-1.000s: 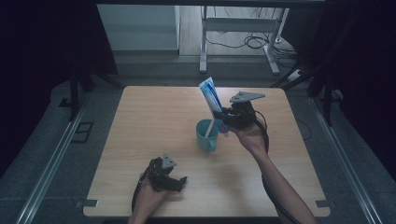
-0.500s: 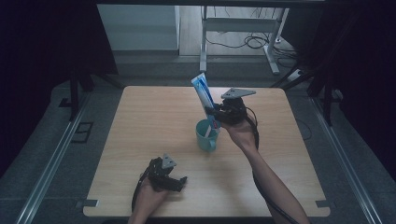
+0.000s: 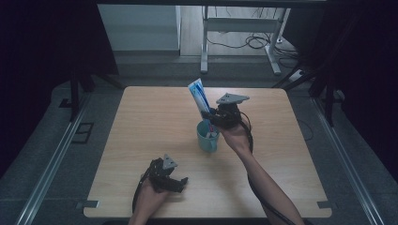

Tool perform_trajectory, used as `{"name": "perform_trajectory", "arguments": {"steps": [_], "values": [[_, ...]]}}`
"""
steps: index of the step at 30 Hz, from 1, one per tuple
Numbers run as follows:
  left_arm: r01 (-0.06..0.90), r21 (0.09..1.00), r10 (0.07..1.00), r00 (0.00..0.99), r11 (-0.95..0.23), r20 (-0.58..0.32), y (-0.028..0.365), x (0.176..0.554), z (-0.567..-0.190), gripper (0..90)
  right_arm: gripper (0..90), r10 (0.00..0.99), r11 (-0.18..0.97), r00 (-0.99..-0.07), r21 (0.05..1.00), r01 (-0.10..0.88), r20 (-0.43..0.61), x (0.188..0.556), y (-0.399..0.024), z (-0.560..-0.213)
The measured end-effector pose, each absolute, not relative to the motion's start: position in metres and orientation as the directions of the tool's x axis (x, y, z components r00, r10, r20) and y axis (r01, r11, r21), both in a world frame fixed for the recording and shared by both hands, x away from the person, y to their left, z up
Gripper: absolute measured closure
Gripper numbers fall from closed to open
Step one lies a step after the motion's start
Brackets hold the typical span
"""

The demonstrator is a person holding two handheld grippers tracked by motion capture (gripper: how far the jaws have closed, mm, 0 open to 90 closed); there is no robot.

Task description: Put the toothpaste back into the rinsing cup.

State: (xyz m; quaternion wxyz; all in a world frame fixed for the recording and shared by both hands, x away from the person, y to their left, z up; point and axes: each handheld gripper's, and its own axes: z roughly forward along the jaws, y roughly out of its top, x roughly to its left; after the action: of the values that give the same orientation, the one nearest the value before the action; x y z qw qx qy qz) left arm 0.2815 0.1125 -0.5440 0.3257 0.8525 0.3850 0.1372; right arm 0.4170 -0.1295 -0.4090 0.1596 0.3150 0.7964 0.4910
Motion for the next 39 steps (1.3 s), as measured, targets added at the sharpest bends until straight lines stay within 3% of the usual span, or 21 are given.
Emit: {"name": "perform_trajectory", "arguments": {"steps": [39], "values": [[0.569, 0.662, 0.747, 0.664, -0.488, -0.02, 0.112, 0.281, -0.544, 1.9, 70.0, 0.66, 0.324, -0.746, 0.863, 0.387, 0.087, 0.416, -0.125, -0.464]]}}
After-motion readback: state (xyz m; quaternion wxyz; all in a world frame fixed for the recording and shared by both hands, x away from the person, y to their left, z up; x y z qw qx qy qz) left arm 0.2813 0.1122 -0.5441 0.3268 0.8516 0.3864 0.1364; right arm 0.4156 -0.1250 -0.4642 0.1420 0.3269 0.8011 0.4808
